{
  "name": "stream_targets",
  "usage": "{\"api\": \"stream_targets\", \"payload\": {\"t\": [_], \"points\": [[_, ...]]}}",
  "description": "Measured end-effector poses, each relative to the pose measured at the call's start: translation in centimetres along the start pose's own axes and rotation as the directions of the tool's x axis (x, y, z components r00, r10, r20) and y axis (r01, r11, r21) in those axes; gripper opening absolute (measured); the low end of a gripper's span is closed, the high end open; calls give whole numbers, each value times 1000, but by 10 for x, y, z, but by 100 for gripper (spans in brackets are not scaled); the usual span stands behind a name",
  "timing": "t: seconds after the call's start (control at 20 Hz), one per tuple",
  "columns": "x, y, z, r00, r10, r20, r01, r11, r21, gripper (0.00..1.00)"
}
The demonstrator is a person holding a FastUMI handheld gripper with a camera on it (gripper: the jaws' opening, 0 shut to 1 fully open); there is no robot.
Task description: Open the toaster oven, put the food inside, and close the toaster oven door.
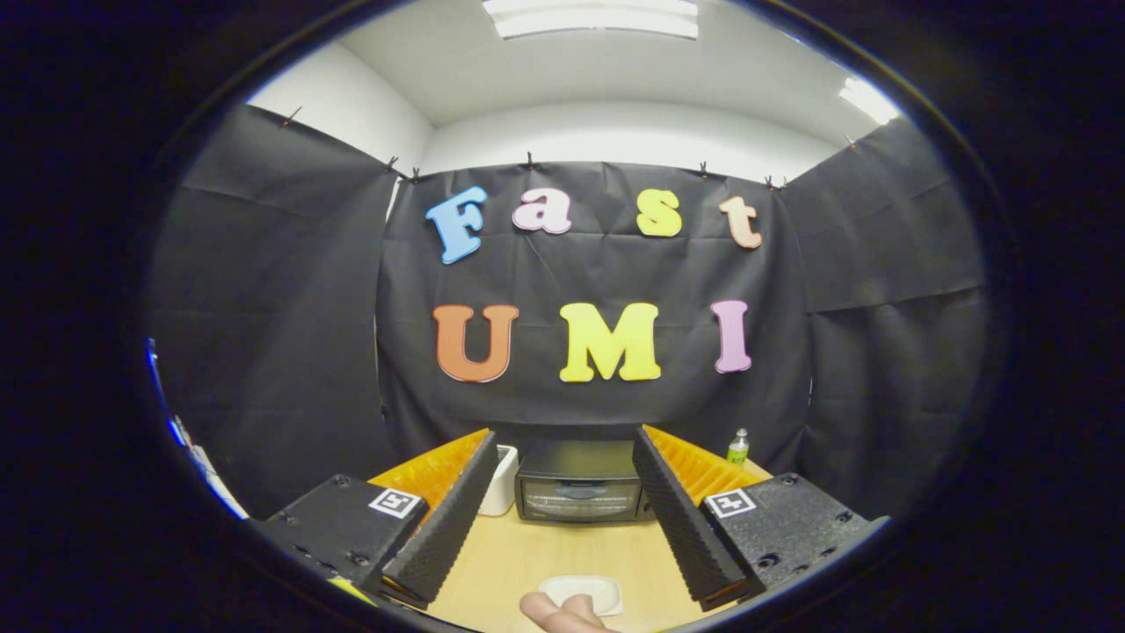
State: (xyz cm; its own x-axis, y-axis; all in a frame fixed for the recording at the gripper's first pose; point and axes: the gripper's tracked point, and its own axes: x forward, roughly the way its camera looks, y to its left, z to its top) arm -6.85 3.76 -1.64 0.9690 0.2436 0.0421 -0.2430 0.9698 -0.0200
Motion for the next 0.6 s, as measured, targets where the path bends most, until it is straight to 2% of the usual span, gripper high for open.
{"api": "stream_targets", "payload": {"t": [0.25,0.4,0.6], "points": [[-11,-1,-4,999,34,34,-34,999,3,100],[-16,-23,1,998,-6,64,5,1000,14,100],[-20,-37,0,997,-16,79,14,1000,17,100]]}}
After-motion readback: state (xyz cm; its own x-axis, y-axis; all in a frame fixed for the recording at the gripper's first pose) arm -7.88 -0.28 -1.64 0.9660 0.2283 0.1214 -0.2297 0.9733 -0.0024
